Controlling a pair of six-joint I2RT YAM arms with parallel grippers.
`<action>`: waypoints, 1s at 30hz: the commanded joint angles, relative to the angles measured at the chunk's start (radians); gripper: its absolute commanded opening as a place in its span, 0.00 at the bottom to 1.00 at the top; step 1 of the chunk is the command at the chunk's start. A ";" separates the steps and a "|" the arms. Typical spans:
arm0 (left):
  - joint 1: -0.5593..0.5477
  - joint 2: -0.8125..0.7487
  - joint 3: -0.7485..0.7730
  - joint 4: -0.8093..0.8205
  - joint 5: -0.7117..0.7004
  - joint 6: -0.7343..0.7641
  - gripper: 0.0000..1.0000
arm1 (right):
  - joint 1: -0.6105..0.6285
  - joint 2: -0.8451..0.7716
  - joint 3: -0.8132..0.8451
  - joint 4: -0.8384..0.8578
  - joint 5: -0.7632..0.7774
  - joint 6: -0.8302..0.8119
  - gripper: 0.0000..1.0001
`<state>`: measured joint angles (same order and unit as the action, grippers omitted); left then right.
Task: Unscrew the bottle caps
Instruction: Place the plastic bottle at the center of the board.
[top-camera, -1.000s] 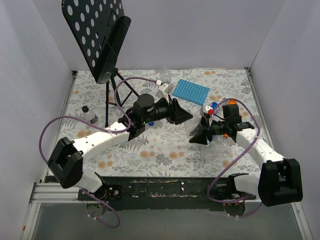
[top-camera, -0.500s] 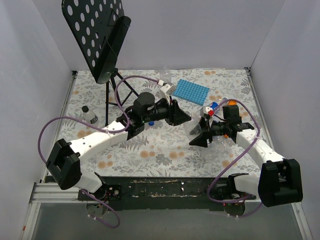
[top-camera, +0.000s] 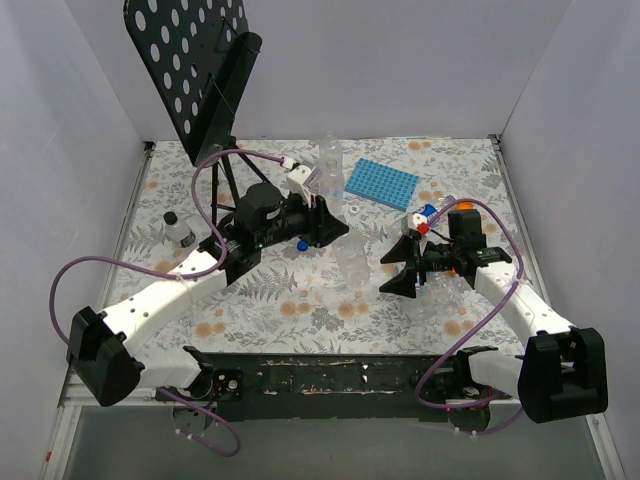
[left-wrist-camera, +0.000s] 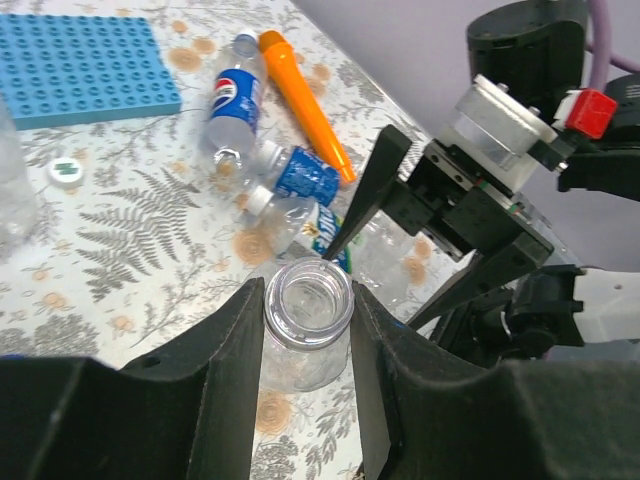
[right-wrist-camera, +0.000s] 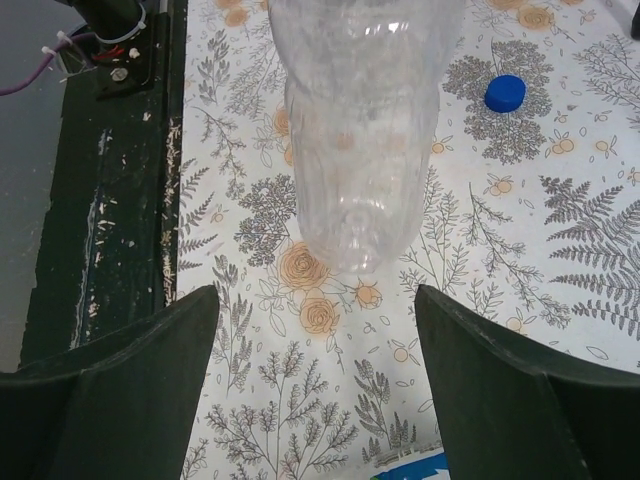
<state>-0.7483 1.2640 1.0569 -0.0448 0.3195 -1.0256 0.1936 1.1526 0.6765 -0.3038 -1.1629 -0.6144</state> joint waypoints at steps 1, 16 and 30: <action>0.023 -0.074 -0.006 -0.085 -0.091 0.076 0.00 | -0.005 -0.025 0.006 -0.006 0.028 -0.034 0.87; 0.067 -0.092 -0.021 -0.064 -0.230 0.127 0.00 | -0.005 -0.054 0.003 -0.020 0.089 -0.074 0.86; 0.121 -0.020 -0.011 0.035 -0.304 0.147 0.00 | -0.003 -0.062 0.001 -0.023 0.086 -0.084 0.86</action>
<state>-0.6411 1.2289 1.0424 -0.0822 0.0502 -0.8967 0.1917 1.1118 0.6765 -0.3183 -1.0706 -0.6846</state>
